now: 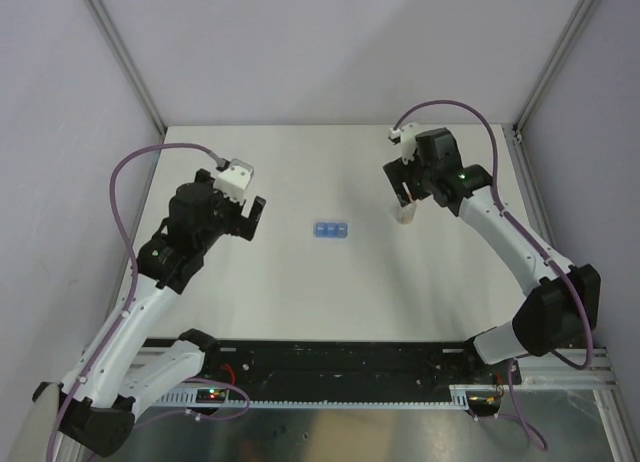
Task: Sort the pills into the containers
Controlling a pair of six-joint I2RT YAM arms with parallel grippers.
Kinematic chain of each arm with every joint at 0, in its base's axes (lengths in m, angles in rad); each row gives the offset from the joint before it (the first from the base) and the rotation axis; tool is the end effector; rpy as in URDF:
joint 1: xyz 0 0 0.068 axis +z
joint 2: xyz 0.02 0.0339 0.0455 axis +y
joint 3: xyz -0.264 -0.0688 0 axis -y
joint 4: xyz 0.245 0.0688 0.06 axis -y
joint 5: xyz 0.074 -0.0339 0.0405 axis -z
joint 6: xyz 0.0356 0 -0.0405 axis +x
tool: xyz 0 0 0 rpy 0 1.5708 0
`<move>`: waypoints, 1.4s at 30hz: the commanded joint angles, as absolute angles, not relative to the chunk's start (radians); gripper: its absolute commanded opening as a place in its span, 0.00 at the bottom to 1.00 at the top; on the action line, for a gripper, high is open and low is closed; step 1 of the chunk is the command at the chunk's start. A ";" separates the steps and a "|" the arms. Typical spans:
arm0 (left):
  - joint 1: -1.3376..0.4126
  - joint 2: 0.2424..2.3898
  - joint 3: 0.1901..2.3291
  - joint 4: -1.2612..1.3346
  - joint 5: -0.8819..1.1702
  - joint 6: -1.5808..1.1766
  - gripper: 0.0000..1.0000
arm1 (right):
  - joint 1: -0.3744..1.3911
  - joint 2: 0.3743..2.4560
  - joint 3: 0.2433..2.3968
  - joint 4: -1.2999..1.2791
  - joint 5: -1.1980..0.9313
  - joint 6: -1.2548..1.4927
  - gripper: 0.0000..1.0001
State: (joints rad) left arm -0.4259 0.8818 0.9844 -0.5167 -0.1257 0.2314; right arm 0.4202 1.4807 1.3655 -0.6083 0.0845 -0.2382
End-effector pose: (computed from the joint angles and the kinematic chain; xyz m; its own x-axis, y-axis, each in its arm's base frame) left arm 0.1747 -0.0744 0.3581 -0.2866 0.3799 -0.8795 0.3813 0.8874 0.2591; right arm 0.3012 0.1313 0.3354 -0.5051 -0.4832 -0.7151 -0.4815 0.8454 -0.2311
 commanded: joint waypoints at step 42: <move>-0.209 0.585 0.691 -0.213 -0.052 0.085 1.00 | 0.219 0.795 0.869 -0.522 -0.068 -0.236 0.99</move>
State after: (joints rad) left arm -0.2192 0.6178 0.6991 -0.2485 -0.0418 0.0952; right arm 0.2298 0.8452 0.8806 -0.5495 -0.0612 -0.2230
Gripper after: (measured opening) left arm 0.996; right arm 0.993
